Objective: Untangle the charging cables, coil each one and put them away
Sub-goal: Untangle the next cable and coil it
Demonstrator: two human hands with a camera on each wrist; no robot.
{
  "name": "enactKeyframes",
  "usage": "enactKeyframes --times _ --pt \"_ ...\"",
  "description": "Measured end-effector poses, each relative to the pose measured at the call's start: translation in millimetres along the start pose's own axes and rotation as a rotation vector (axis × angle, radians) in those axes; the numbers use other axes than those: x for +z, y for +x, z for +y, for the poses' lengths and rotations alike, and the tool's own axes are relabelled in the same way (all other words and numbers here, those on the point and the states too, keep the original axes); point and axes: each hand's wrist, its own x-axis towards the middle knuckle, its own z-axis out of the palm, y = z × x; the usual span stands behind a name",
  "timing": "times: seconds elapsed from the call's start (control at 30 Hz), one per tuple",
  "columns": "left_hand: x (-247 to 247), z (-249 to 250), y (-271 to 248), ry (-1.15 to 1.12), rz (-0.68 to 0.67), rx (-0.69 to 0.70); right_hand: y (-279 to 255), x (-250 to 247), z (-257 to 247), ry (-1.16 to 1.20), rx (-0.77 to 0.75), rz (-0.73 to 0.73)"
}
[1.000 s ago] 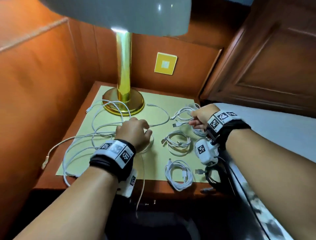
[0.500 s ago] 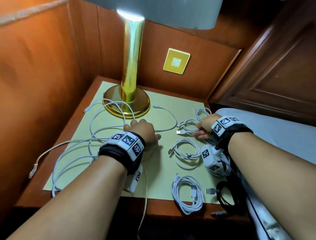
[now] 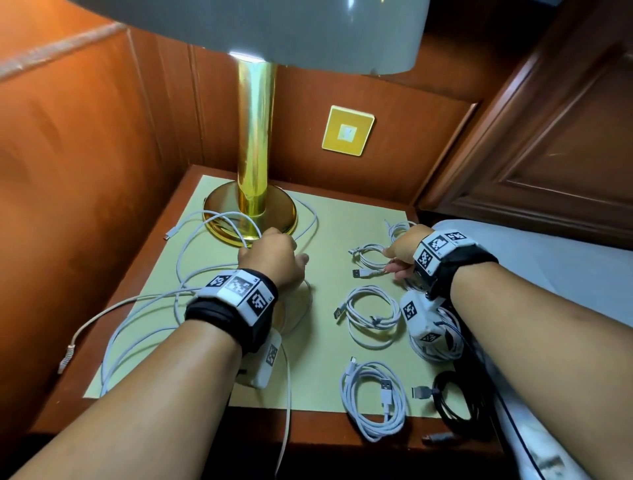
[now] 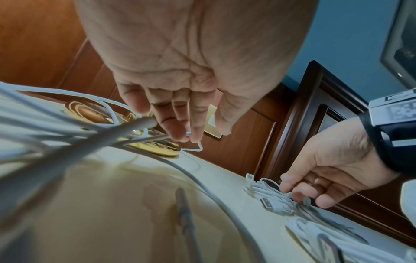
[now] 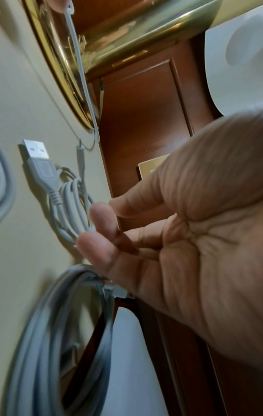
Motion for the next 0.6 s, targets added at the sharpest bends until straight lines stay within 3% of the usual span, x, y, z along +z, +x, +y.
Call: enactKeyframes --times 0.2,0.37,0.43,0.5,0.6 --pt "-5 2 -5 -0.116 0.133 0.195 -12 -3 -7 0.051 -0.194 0.082" --pt "-14 3 -27 -0.304 0.324 0.515 -55 22 -35 0.440 -0.225 -0.332" --pt "-16 0 -39 -0.389 0.352 0.619 -66 28 -44 0.514 -0.309 -0.345" --pt "-16 -3 -49 -0.489 0.330 0.590 -73 28 -53 0.573 -0.420 -0.223" --pt "-16 -15 -52 -0.483 0.222 0.412 -87 15 -68 0.682 -0.549 -0.100"
